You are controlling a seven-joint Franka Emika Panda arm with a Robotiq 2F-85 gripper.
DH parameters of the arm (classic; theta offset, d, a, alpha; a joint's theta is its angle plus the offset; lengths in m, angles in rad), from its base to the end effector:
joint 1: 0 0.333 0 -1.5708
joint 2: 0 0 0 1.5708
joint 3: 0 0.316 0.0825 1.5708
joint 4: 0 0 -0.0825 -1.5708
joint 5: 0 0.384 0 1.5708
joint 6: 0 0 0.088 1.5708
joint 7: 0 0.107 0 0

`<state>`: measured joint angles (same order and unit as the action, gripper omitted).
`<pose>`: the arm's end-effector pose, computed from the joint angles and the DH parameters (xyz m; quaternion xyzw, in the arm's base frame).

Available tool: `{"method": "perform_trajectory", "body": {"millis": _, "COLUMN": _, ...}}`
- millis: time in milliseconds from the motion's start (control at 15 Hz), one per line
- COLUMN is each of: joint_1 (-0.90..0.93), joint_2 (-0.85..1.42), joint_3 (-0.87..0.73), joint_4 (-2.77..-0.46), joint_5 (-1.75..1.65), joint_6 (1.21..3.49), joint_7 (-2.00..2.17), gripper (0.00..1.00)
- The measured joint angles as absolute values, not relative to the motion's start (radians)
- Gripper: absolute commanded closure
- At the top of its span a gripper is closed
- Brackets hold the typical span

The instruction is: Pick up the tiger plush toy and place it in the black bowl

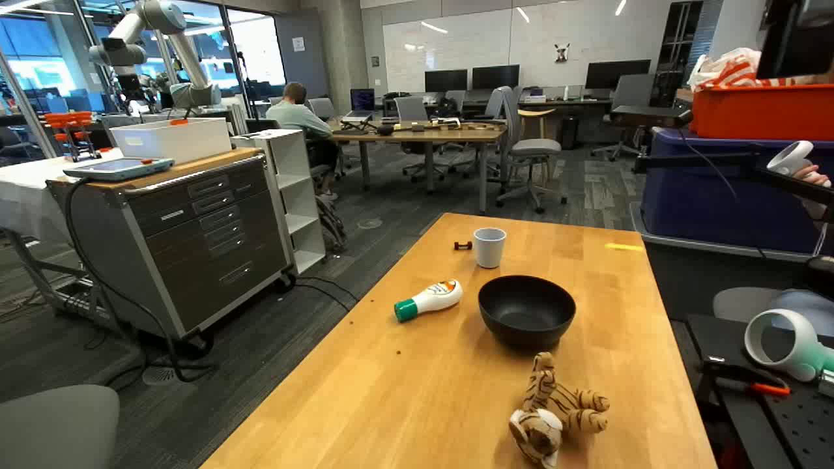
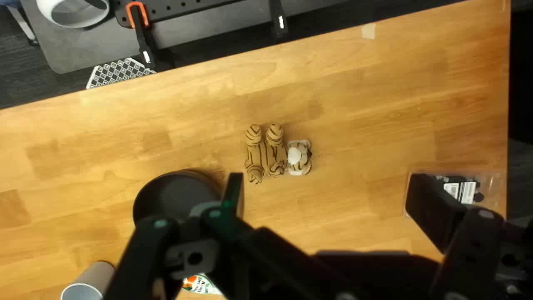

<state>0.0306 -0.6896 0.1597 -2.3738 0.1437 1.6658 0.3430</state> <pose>0.3313 0.0887 0.5555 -0.9944 0.1025 0.0166 0.0172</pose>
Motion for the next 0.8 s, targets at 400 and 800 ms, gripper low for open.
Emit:
{"method": "perform_trajectory", "body": {"millis": 400, "joint_1": 0.031, "joint_2": -0.695, "joint_3": 0.160, "joint_4": -2.365, "joint_5": 0.144, "joint_6": 1.667, "joint_7": 0.343, "gripper": 0.00}}
{"method": "perform_trajectory", "body": {"millis": 800, "joint_1": 0.031, "joint_2": -0.695, "joint_3": 0.160, "joint_4": -2.365, "joint_5": 0.144, "joint_6": 1.667, "joint_7": 0.343, "gripper": 0.00}}
